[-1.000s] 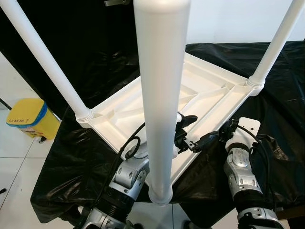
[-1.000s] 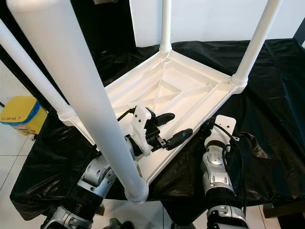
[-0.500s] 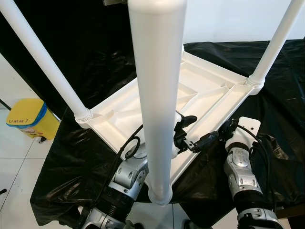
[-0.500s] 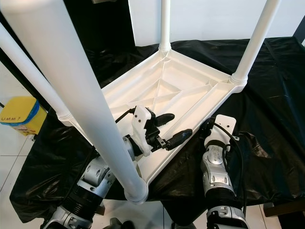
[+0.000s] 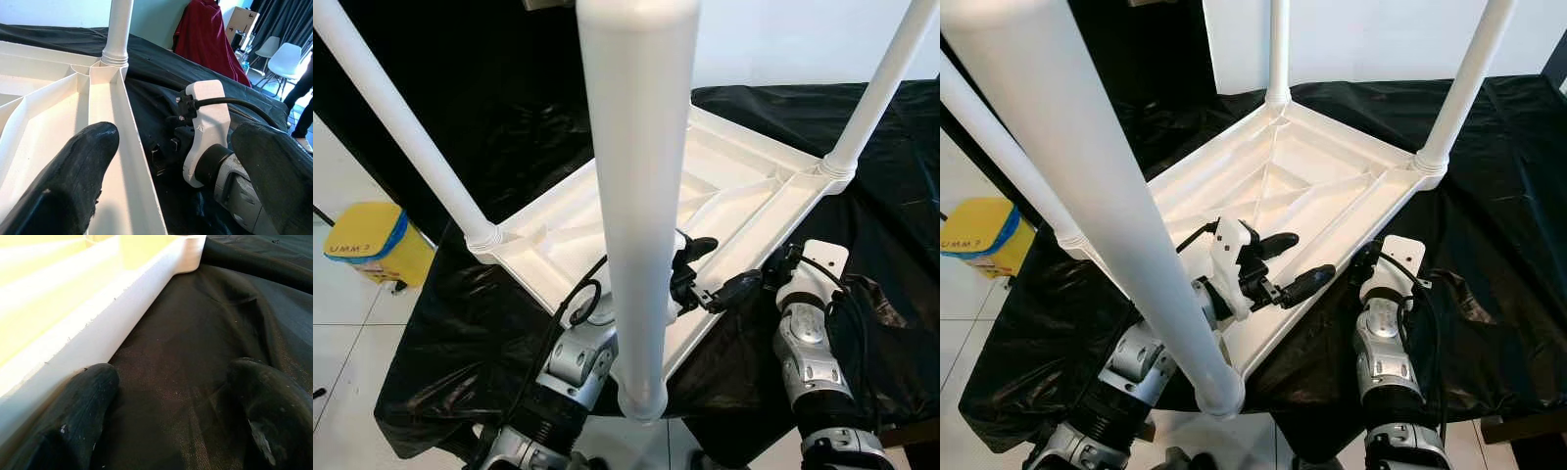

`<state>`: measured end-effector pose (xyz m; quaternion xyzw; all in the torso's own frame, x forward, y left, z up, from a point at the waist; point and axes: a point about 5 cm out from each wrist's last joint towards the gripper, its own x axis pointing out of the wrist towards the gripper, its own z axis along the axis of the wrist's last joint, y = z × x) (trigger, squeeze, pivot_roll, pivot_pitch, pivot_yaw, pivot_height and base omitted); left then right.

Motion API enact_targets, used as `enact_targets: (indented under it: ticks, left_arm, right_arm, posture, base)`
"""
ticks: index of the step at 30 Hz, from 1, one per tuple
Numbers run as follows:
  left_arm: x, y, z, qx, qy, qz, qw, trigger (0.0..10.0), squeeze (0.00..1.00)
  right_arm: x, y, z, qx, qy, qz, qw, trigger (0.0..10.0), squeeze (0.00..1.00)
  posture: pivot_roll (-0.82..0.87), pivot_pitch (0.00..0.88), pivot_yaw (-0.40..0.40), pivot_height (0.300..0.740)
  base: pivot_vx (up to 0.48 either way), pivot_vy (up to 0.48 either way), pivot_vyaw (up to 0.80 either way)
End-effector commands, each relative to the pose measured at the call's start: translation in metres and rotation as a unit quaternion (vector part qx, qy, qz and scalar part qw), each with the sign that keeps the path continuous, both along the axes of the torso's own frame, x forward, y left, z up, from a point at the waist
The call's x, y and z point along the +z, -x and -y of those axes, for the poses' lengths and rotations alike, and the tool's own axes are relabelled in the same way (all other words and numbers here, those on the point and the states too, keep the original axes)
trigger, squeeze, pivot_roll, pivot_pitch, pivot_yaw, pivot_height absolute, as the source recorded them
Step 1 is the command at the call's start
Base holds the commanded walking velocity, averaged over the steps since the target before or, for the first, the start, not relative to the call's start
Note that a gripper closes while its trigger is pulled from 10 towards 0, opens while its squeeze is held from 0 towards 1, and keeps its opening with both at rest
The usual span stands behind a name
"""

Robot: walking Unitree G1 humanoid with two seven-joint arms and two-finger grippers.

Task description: Building children table

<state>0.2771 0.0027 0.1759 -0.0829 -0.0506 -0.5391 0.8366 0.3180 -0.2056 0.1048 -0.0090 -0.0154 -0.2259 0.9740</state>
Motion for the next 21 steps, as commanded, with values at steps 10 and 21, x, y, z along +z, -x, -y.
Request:
enact_targets:
  ticks: [10, 21]
  left_arm:
    - [-0.008, -0.009, -0.011, 0.001, -0.024, -0.006, 1.000, 10.0, 0.00]
    - [-0.009, -0.035, -0.052, 0.085, -0.047, 0.005, 0.995, 10.0, 0.00]
  right_arm:
    - [-0.007, 0.003, -0.007, 0.003, -0.013, -0.015, 1.000, 10.0, 0.00]
    - [0.044, -0.010, -0.018, 0.052, 0.013, 0.075, 0.996, 10.0, 0.00]
  posture:
    - [-0.18, 0.134, 0.106, 0.740]
    - [-0.15, 0.128, 0.075, 0.740]
  base:
    - [0.000, 0.000, 0.00]
    - [0.000, 0.000, 0.00]
